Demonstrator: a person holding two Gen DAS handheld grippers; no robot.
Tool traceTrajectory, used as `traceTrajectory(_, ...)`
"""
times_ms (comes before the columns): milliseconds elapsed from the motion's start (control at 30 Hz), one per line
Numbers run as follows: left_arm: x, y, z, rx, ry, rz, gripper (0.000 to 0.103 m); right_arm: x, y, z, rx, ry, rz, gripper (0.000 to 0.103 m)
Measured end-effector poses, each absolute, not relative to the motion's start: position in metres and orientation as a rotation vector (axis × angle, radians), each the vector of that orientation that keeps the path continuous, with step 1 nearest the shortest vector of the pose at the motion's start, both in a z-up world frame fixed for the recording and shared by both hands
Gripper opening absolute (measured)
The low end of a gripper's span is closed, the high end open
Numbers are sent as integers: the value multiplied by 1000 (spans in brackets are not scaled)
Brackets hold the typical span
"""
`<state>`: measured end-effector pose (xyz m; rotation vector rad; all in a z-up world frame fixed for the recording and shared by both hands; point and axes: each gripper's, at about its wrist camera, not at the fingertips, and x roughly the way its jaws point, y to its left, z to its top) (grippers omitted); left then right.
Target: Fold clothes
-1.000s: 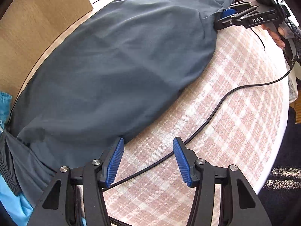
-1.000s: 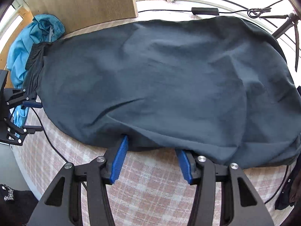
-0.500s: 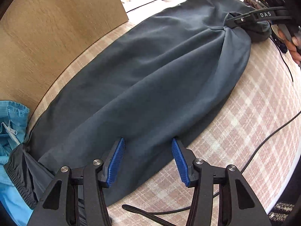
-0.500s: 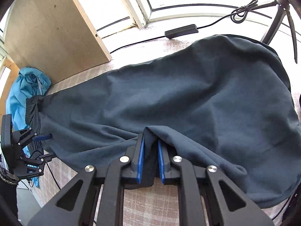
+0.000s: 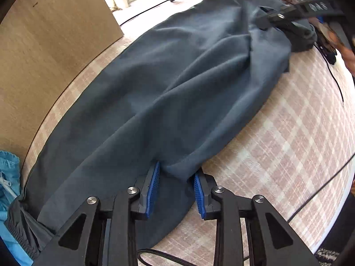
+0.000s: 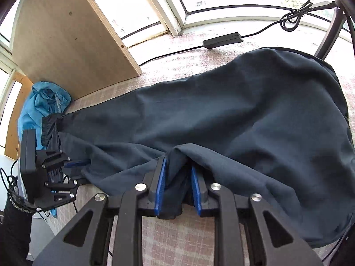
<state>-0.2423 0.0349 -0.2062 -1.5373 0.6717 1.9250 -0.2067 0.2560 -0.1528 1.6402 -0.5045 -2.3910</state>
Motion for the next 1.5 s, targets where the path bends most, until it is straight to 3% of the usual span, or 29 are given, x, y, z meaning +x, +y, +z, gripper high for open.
traceTrajectory(67,-248,33,-206,-1542,657,1913,30,-186,254,-154,1633,-498,-2372,37)
traceTrajectory(300,-255,34,-204,-1547,666,1893,30,-143,239,-175,1619,-505,-2298,38)
traceTrajectory(400,-258,34,-203,-1559,659,1883,30,-129,234,-179,1582,-484,-2295,44)
traceTrajectory(433,-259,35,-202,-1559,661,1879,30,-122,233,-179,1582,-425,-2308,49)
traceTrajectory(500,-259,35,-202,-1557,666,1872,30,-122,224,-183,1593,-282,-2328,50)
traceTrajectory(633,-263,35,-200,-1567,654,1863,31,-137,215,-185,1535,-192,-2349,50)
traceTrajectory(700,-265,34,-197,-1564,661,1866,31,-148,209,-187,1534,-152,-2338,36)
traceTrajectory(733,-265,33,-194,-1559,666,1870,31,-152,207,-186,1538,-157,-2318,7)
traceTrajectory(867,-261,19,-177,-1530,678,1894,31,-148,207,-165,1489,-277,-2219,6)
traceTrajectory(900,-258,12,-169,-1518,679,1904,31,-143,210,-156,1469,-365,-2184,5)
traceTrajectory(1000,-239,4,-165,-1489,703,1884,46,-123,224,-124,1357,-669,-2052,5)
traceTrajectory(1067,-226,0,-163,-1470,720,1865,47,-108,233,-111,1294,-835,-1959,5)
traceTrajectory(1167,-206,-7,-161,-1443,746,1836,47,-92,237,-137,1336,-1047,-1834,5)
traceTrajectory(1300,-179,-16,-159,-1406,779,1797,47,-89,228,-186,1488,-1138,-1770,5)
traceTrajectory(1367,-168,-22,-160,-1406,780,1785,47,-89,234,-178,1444,-1168,-1792,5)
traceTrajectory(1500,-160,-48,-171,-1503,699,1812,47,-85,254,-128,1391,-1017,-1977,5)
